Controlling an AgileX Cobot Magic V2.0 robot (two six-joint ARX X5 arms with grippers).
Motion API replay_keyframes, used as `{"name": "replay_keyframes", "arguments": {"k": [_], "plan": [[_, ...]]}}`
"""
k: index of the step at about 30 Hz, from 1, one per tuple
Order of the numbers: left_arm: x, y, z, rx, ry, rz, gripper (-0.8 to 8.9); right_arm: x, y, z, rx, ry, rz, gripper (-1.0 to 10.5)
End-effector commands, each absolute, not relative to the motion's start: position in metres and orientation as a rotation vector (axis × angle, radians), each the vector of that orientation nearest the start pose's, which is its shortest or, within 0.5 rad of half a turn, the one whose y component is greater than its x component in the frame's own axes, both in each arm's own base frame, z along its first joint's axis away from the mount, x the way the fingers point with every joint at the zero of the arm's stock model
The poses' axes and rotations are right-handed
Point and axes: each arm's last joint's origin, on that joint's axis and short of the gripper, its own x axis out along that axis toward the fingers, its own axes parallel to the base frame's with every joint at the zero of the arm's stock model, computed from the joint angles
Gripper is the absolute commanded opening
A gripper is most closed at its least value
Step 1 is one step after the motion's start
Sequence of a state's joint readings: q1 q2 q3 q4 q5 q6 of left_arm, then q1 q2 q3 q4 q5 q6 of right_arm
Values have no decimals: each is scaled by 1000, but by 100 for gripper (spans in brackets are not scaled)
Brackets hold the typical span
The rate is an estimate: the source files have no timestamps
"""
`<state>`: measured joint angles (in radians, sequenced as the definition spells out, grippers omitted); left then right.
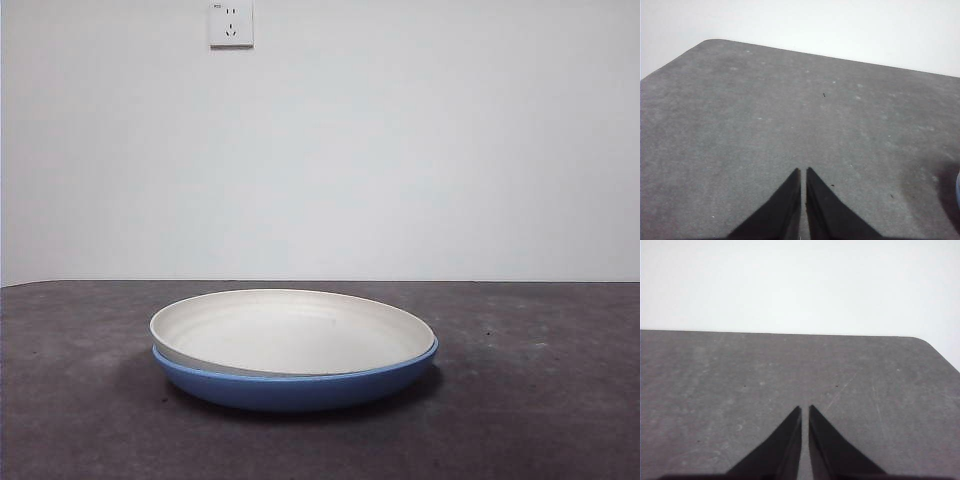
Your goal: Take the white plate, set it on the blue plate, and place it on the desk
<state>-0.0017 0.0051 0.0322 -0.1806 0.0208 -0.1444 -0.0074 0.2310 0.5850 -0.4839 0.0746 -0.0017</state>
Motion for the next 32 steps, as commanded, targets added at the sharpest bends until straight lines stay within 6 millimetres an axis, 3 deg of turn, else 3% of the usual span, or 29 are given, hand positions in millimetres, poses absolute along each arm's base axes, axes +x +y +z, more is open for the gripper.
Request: {"name": "replay_keyframes", "arguments": {"k": [1,11,16,32], "plan": [[96,0,149,-137,181,-1,19,75,-4,268,-34,90,-69,22],[96,0,149,-137,181,-1,19,88,-3,198,-114,114,5,22],[96,0,149,-137,181,-1,19,91,-4,173,-130,142,4,22],[96,0,149,-137,181,-1,19,95,-3,151,-51,186,6,22]]}}
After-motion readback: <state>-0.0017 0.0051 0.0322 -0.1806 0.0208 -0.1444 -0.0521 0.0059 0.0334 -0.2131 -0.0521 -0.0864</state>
